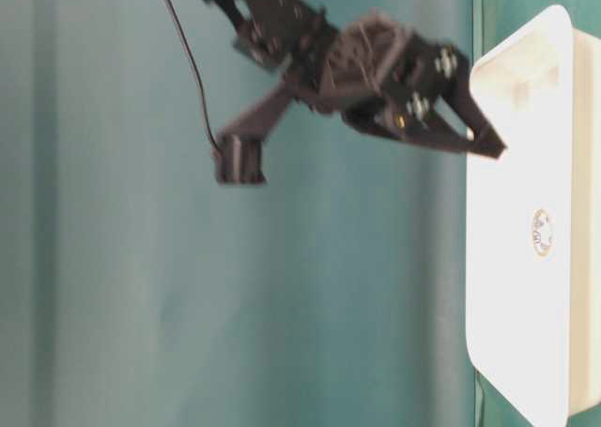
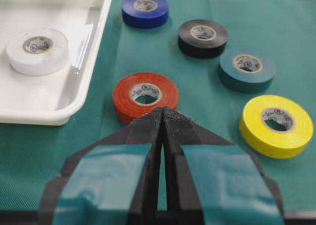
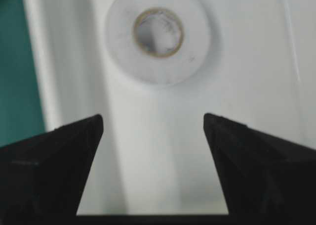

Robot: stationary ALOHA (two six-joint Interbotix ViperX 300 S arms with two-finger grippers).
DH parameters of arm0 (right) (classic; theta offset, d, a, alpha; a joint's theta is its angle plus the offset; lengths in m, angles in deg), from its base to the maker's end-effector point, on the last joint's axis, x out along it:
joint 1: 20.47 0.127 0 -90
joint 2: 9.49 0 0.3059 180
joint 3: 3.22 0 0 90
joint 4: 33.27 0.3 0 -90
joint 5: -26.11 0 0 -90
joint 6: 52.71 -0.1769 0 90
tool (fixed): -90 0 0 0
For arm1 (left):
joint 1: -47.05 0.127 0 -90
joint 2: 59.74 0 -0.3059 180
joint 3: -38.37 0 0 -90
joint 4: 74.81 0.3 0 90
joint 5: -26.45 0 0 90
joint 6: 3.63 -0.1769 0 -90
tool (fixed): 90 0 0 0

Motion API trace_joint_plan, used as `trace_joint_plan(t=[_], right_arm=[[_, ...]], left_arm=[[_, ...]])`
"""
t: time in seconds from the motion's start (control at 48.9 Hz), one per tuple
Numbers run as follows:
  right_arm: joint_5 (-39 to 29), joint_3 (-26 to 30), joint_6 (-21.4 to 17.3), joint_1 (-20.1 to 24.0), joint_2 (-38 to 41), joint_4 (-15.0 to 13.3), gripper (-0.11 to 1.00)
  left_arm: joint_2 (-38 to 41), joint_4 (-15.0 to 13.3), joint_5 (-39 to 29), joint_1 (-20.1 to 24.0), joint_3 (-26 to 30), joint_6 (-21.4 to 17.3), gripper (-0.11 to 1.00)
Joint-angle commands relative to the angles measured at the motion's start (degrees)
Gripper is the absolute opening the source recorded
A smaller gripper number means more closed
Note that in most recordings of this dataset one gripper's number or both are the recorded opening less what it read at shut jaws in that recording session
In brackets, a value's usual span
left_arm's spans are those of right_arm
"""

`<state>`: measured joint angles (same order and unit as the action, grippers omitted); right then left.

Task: Put the tape into the white case with the right arm.
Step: 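Open the right gripper and withdraw it to the right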

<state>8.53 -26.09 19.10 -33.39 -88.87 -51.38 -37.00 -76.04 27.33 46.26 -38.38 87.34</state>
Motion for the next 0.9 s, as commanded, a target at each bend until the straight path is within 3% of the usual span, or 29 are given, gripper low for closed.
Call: trace_joint_plan(t=[0.0,0.286,0.471,0.675,0.88], right_arm=[[2.29,-3.25,0.00,0.53,-5.10,-0.09,0.49],[13.27,-19.69,-0.26,0.53,-18.37,0.18,0.49],[16.61,-27.60,-0.44,0.53,-27.07,0.35,0.49],[16.88,-33.40,-2.81,0.53,-34.54,0.35,0.49],[17.49,-36.65,-5.01,1.41,-37.18,0.35,0.49]], left_arm=[[0.35,-0.09,0.18,-0.18,0.70,0.00,0.01],[0.35,-0.09,0.18,0.00,0.70,0.00,0.01],[0.26,-0.09,0.18,0.35,0.62,0.00,0.01],[0.26,-0.09,0.18,0.44,0.62,0.00,0.01],[0.26,-0.09,0.18,0.62,0.70,0.00,0.01]])
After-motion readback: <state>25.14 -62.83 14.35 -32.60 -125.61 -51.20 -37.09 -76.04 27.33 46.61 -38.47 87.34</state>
